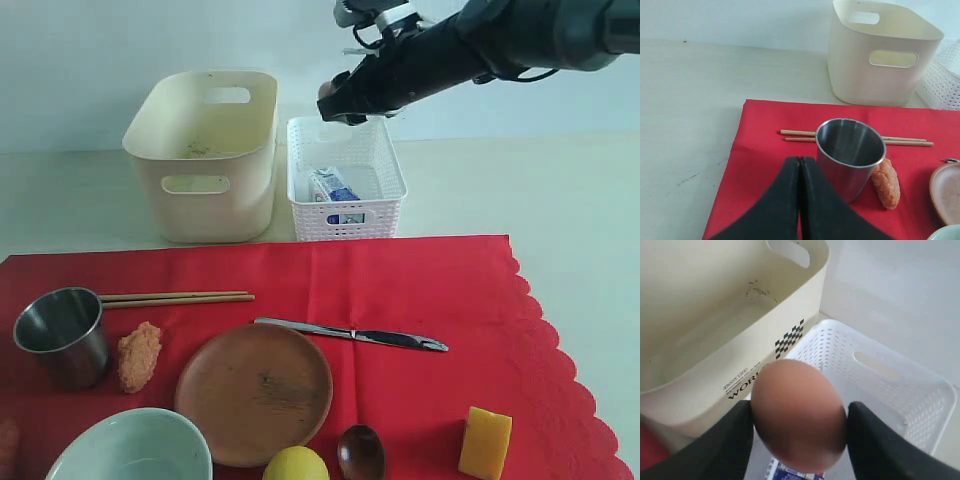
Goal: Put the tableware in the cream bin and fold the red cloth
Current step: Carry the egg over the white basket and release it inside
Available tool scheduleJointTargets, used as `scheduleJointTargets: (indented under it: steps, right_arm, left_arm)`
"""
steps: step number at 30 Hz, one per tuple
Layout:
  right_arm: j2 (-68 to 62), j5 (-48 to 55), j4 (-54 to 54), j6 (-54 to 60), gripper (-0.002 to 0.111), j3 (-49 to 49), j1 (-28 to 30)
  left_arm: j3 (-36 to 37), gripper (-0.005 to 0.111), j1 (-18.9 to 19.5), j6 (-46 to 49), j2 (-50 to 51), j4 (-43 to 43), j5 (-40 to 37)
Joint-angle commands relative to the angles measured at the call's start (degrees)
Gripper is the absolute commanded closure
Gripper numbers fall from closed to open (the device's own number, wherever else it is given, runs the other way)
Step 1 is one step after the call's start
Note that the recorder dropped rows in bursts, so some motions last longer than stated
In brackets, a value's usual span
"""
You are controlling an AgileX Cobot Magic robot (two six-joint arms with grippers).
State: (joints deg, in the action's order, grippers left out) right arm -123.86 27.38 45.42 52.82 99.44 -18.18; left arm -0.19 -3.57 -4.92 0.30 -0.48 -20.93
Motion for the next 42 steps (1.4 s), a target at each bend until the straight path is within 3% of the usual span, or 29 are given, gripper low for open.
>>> scheduleJointTargets:
  steps: [1,22,36,42]
  right_arm:
    - [-4.53,-0.36,0.18,-0.61,0.108,4.07,0.29]
    - [-11.18,-6.65,-9.92,-0.97,0.107,6.24,0.29]
    - [-12.02,-7.44,-14.44,-7.81,0.070,6.24,0.29]
    - [-12.02,-6.85,-14.33,-8.57,0.061,6.24,0.29]
  left_arm:
    - [0.19,0.107,0.20,0.12,-0.30,-0.09,0.50]
    - [0.19,0.107,0.20,0.12,-0.30,-0.09,0.50]
    - [0.19,0.107,0.20,0.12,-0.30,-0.09,0.50]
    - [0.19,0.107,0.20,0.12,-0.30,-0.09,0.50]
